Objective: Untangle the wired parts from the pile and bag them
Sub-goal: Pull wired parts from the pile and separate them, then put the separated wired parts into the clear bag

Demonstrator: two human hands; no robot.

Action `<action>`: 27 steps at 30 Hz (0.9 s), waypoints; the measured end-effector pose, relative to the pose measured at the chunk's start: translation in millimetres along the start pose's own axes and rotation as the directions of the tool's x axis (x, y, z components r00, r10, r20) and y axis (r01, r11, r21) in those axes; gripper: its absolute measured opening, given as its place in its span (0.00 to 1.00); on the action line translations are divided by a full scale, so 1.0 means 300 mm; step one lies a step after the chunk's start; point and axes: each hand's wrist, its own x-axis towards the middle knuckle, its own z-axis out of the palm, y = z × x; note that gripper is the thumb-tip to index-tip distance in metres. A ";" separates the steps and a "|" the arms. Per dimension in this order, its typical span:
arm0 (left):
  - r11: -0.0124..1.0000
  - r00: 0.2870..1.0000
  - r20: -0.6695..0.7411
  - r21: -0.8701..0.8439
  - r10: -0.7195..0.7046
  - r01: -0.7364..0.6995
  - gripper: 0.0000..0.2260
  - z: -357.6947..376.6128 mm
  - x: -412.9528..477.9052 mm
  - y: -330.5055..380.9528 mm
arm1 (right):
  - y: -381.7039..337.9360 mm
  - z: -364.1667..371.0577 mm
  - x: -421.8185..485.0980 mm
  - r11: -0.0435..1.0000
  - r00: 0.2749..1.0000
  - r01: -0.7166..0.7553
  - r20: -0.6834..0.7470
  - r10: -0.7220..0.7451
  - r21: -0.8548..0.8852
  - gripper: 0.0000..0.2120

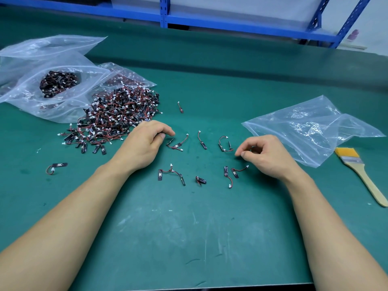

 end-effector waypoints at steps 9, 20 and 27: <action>1.000 1.000 -0.001 -0.006 0.003 -0.003 0.13 -0.002 0.000 0.004 | -0.003 0.002 0.000 1.000 1.000 -0.014 0.002 0.014 -0.007 0.14; 1.000 1.000 0.006 -0.020 -0.002 0.002 0.12 0.002 0.002 -0.003 | 0.003 0.005 0.003 1.000 1.000 -0.009 0.000 0.009 -0.015 0.14; 1.000 0.998 0.050 -0.014 -0.023 0.024 0.08 -0.005 0.001 0.006 | 0.004 0.007 0.003 1.000 1.000 -0.008 -0.002 0.008 -0.024 0.13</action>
